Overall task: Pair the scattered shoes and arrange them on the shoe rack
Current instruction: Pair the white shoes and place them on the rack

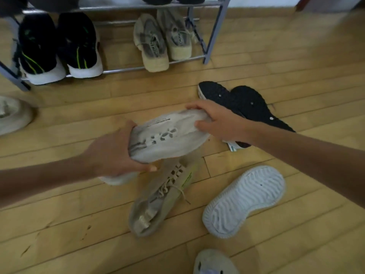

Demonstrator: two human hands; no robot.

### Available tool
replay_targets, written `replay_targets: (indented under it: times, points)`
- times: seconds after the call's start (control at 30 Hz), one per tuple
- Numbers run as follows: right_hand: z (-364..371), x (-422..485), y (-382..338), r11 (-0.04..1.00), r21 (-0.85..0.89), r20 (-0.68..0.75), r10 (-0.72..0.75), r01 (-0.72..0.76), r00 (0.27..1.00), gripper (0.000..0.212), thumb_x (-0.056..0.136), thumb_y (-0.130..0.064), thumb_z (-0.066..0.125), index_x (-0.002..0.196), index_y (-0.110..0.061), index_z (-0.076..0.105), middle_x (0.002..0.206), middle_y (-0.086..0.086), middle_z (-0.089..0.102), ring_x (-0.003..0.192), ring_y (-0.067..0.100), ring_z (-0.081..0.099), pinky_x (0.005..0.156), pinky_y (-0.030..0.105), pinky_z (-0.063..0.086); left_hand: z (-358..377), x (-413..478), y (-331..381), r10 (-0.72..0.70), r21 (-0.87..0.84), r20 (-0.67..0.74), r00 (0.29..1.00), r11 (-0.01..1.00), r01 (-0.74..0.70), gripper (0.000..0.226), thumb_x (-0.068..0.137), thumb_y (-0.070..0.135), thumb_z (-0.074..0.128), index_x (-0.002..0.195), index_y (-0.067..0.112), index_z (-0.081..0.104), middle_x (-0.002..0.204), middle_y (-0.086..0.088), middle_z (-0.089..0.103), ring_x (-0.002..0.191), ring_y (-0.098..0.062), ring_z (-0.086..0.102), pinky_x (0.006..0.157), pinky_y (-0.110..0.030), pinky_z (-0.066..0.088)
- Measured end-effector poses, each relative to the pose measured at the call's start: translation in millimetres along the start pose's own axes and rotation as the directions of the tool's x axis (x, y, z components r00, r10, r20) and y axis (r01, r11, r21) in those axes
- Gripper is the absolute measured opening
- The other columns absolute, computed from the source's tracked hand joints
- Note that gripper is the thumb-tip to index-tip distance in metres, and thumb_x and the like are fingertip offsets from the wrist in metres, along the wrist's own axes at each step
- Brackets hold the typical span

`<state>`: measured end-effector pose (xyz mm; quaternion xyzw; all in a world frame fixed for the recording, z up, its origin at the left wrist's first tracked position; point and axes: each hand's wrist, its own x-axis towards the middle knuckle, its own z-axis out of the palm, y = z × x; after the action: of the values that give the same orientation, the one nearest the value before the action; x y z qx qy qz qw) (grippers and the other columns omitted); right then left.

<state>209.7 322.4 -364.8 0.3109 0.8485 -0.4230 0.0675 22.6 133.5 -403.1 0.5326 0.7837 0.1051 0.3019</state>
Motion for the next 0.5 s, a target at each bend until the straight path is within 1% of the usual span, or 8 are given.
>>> replay_targets:
  times: [0.1,0.17,0.2,0.27,0.33,0.37,0.4,0.5]
  points:
    - [-7,-26,34,0.980,0.179,-0.124,0.115,-0.092,0.986,0.046,0.091,-0.006,0.052,0.132,-0.026,0.047,0.127,-0.006,0.047,0.109,0.011,0.050,0.082,0.021,0.045,30,-2,48,0.021,-0.310,0.186,0.982,0.950,0.038,0.095,0.048,0.077,0.066,0.124,0.036,0.028,0.101,0.027,0.050,0.082,0.005,0.056,0.063,-0.015,0.046]
    - [-3,-39,56,0.968,0.217,-0.176,0.165,-0.125,0.970,0.046,0.089,-0.003,0.053,0.128,-0.026,0.050,0.120,-0.003,0.051,0.107,0.014,0.053,0.082,0.025,0.046,54,-7,67,0.046,-0.441,0.259,0.965,0.894,0.076,0.056,0.074,0.064,0.060,0.115,0.034,0.038,0.102,0.021,0.056,0.087,0.002,0.059,0.067,-0.021,0.051]
    - [1,-45,66,0.962,0.236,-0.191,0.186,-0.139,0.964,0.046,0.088,-0.002,0.054,0.127,-0.027,0.051,0.119,-0.002,0.052,0.107,0.014,0.053,0.080,0.023,0.047,66,-9,72,0.056,-0.452,0.271,0.961,0.889,0.076,0.036,0.085,0.056,0.053,0.109,0.030,0.045,0.100,0.015,0.060,0.086,-0.002,0.060,0.071,-0.027,0.053]
    - [9,-55,81,0.941,0.290,-0.187,0.232,-0.173,0.954,0.044,0.088,-0.004,0.057,0.126,-0.026,0.052,0.119,0.000,0.054,0.106,0.013,0.054,0.079,0.019,0.046,85,-15,77,0.077,-0.440,0.260,0.963,0.897,0.047,0.025,0.095,0.045,0.042,0.106,0.026,0.055,0.097,0.009,0.064,0.088,-0.007,0.062,0.081,-0.034,0.053]
    - [18,-60,92,0.904,0.376,-0.170,0.284,-0.204,0.944,0.039,0.091,-0.007,0.056,0.126,-0.024,0.052,0.120,-0.001,0.054,0.108,0.013,0.054,0.084,0.020,0.045,98,-23,76,0.064,-0.452,0.244,0.968,0.890,0.055,0.024,0.098,0.040,0.040,0.111,0.026,0.056,0.101,0.015,0.062,0.090,0.000,0.059,0.079,-0.020,0.050]
    - [24,-61,95,0.874,0.435,-0.173,0.316,-0.215,0.933,0.034,0.092,-0.008,0.053,0.122,-0.024,0.054,0.118,-0.002,0.055,0.108,0.013,0.054,0.087,0.020,0.044,103,-25,75,0.030,-0.449,0.237,0.971,0.890,0.082,0.024,0.098,0.039,0.040,0.111,0.026,0.055,0.100,0.018,0.060,0.088,0.004,0.057,0.073,-0.010,0.046]
    - [30,-63,99,0.853,0.475,-0.193,0.341,-0.217,0.920,0.030,0.094,-0.008,0.049,0.117,-0.025,0.055,0.113,-0.004,0.058,0.105,0.012,0.054,0.088,0.021,0.043,105,-27,74,-0.019,-0.447,0.228,0.974,0.886,0.122,0.024,0.099,0.038,0.040,0.110,0.023,0.056,0.099,0.016,0.060,0.086,0.005,0.055,0.067,-0.007,0.044]
    - [45,-74,112,0.928,0.293,-0.376,0.332,-0.229,0.865,0.023,0.094,-0.008,0.041,0.102,-0.024,0.057,0.094,-0.005,0.062,0.087,0.012,0.057,0.078,0.027,0.045,108,-31,75,-0.085,-0.445,0.177,0.981,0.882,0.157,0.018,0.099,0.037,0.041,0.102,0.025,0.054,0.093,0.014,0.060,0.079,0.005,0.055,0.062,-0.007,0.044]
